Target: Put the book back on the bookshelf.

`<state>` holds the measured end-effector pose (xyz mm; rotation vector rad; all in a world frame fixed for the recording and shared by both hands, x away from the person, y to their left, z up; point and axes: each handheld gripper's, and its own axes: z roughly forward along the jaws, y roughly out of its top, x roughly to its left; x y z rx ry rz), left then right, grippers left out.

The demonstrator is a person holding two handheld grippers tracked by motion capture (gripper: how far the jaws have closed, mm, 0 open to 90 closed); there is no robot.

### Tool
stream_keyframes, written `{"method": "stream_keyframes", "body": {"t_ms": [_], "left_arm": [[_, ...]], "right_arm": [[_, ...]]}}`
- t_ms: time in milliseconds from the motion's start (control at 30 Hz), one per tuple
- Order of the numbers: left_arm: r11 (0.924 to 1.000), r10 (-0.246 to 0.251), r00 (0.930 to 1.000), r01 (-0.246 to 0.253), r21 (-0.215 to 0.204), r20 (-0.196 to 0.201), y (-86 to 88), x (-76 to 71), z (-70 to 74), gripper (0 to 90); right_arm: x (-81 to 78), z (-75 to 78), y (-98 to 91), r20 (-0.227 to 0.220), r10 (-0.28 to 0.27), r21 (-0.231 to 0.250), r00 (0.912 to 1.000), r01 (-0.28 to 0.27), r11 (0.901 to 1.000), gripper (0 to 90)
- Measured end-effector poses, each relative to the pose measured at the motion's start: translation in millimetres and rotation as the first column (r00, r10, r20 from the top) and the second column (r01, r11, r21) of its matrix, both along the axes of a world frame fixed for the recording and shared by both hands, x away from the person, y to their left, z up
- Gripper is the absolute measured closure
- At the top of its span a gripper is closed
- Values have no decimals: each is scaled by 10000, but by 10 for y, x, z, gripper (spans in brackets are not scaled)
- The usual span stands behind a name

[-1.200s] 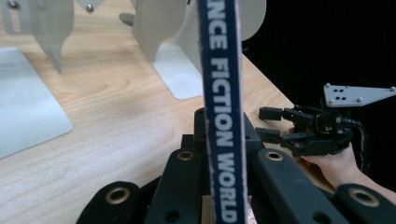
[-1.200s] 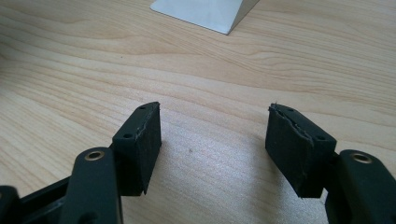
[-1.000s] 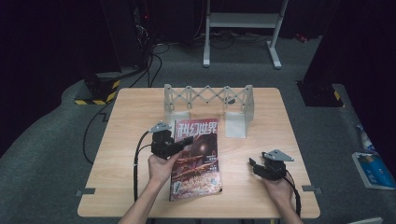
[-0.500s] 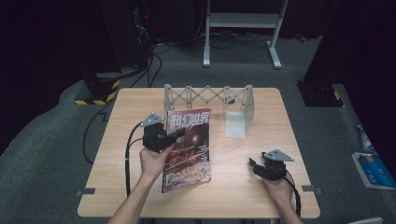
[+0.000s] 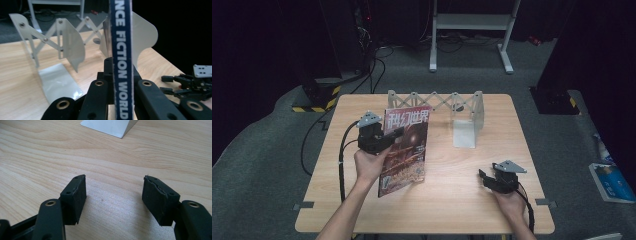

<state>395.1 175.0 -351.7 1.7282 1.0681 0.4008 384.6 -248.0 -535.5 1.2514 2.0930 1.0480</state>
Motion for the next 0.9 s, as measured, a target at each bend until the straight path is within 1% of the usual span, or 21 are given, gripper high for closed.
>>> {"method": "stream_keyframes", "body": {"t_ms": [133,267,433,600,667,800,900], "left_arm": [[9998,151,9999,-151,163,42,34,33,60,839],[9985,271,9996,-271,484,21,49,77,115,839],[9948,444,9990,-451,909,90,73,135,199,839],[9926,693,9974,-710,988,206,107,191,272,839],[9910,818,9962,-846,1037,313,116,218,292,839],[9878,1110,9925,-1159,1043,510,127,294,302,839],[9851,1367,9886,-1424,961,638,138,368,296,839]], "right_arm": [[1,-1,-1,17,8,-6,10000,-8,10000,361],[0,0,0,4,-1,2,10000,1,10000,361],[0,0,0,2,1,0,10000,-1,10000,361],[0,0,0,2,0,2,10000,0,10000,361],[0,0,0,1,0,5,10000,0,10000,362],[1,0,-1,10,1,-1,10000,-1,10000,361],[1,-1,-1,13,6,-1,10000,-6,10000,361]]}}
